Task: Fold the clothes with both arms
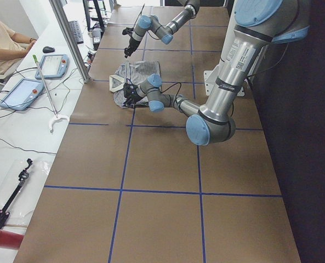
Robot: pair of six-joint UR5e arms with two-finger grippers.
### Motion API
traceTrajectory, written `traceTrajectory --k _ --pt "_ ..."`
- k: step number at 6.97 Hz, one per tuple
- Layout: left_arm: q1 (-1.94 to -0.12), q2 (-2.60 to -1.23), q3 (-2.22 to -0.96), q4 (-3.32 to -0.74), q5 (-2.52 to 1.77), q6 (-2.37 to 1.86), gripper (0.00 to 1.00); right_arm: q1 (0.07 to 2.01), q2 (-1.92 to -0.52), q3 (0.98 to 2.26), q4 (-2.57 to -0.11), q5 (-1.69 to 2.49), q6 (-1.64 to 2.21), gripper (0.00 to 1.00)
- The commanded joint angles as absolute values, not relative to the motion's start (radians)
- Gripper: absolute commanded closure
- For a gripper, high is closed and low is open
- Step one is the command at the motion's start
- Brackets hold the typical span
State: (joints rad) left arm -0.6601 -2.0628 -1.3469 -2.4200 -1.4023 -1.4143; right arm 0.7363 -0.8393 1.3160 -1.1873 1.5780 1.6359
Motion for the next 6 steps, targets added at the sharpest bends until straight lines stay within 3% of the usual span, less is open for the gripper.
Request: traceTrajectory --k 1,3,6 --pt "-0.682 -2.069 -1.356 -2.446 -1.505 -1.414 0.75 0.72 -0.917 1.438 -1.19 1.616 1.64 0.5" --pt "-0.695 -2.072 -1.356 -2.49 -1.572 -1.42 0.65 0.662 -1.108 1.659 -1.201 1.672 1.661 0.38" --pt "-0.696 -2.062 -1.356 -2.49 -1.571 -1.419 0.6 0.569 -1.196 1.746 -1.2 1.663 1.83 0.33"
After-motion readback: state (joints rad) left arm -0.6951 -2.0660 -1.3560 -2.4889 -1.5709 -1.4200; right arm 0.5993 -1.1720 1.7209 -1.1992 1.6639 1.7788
